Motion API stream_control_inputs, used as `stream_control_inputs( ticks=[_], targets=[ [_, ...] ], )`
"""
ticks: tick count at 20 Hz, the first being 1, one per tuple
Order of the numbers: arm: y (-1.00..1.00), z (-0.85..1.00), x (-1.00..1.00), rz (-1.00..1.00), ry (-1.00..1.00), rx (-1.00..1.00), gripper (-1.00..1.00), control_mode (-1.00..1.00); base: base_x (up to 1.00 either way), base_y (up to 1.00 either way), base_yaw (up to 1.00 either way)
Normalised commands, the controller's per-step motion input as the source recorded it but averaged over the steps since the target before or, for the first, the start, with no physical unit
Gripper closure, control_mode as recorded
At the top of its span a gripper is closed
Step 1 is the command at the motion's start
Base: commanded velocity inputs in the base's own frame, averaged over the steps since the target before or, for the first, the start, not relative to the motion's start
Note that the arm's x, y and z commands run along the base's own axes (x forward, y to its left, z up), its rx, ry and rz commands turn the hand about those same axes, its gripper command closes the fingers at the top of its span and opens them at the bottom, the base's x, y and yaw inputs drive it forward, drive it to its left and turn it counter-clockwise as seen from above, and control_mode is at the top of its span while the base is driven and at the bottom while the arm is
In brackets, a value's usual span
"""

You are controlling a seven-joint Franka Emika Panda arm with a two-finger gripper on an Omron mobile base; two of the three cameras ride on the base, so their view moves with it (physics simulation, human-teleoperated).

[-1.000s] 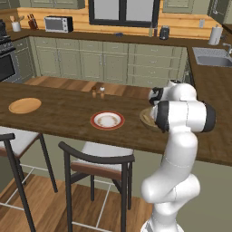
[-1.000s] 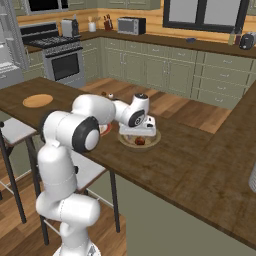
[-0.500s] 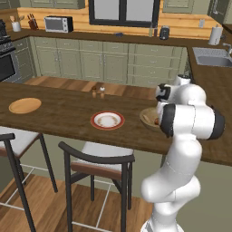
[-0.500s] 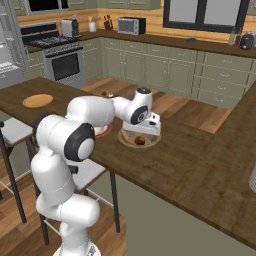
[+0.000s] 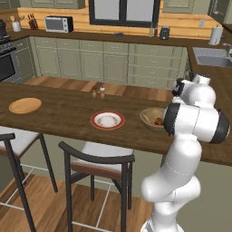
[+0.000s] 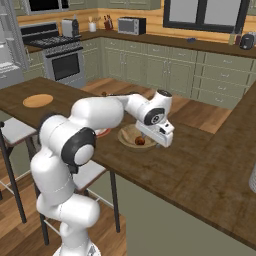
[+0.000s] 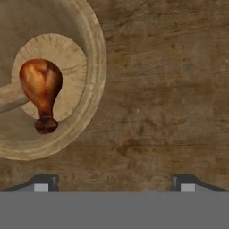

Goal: Pick the chicken drumstick and sweet potato from their plates and place them in the bowl. Then put the bowl in the fridge.

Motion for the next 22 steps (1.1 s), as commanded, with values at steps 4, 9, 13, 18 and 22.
stream_control_inputs(
  ticks=[4,9,13,18,22],
  targets=[
    [0.00,-0.28,0.30,-0.07,0.00,0.00,-1.00,-1.00,0.00,0.00,0.00],
    [0.00,-0.47,0.48,0.00,0.00,0.08,-1.00,-1.00,0.00,0.00,0.00],
    [-0.05,-0.30,0.48,0.00,0.00,0.11,-1.00,-1.00,0.00,0.00,0.00],
    [-0.01,-0.20,0.38,0.00,0.00,0.07,-1.00,-1.00,0.00,0.00,0.00],
    [-0.01,-0.27,0.07,0.00,0.00,0.00,-1.00,-1.00,0.00,0.00,0.00]
  ],
)
